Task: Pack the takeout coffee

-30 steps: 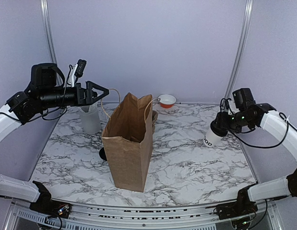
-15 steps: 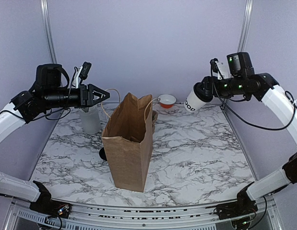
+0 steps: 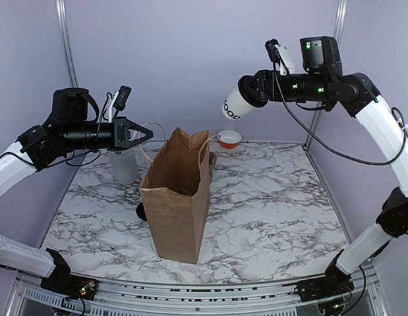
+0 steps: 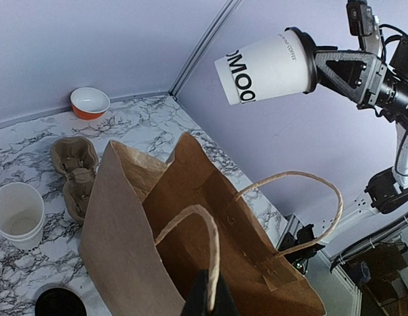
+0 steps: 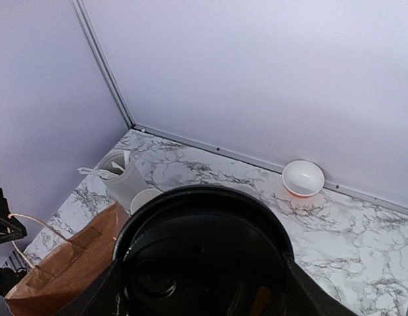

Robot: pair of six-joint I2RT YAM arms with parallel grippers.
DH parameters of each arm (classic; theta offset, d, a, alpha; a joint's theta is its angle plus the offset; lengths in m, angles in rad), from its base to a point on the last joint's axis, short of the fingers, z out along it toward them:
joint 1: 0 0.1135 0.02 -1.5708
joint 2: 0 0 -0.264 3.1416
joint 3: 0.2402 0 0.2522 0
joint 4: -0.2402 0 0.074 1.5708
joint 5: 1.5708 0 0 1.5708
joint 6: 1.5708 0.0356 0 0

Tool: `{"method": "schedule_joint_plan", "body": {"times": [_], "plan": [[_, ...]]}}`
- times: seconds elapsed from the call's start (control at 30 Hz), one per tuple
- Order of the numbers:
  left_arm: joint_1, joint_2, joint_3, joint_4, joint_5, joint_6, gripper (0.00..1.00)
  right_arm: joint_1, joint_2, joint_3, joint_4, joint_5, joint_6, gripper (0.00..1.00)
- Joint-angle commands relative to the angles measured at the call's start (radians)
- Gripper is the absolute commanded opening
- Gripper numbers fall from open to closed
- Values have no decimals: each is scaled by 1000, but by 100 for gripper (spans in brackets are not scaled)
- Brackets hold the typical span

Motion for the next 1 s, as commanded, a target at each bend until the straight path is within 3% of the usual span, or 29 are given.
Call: {"method": "schedule_joint_plan", "body": {"times": [0.0, 0.37, 0.57, 0.97], "plan": [[-35, 8, -6, 40, -10, 1, 0, 85, 55, 133, 18, 22, -41, 65], [-151, 2, 13, 69, -75, -58, 0, 264, 169, 305, -21, 14, -70, 66], [-162, -40, -4, 118, -218, -176, 0, 283, 192, 322, -58, 3, -55, 66], [-162, -58, -32, 134, -284, -194, 0, 315, 268, 362, -171, -23, -18, 65]]}}
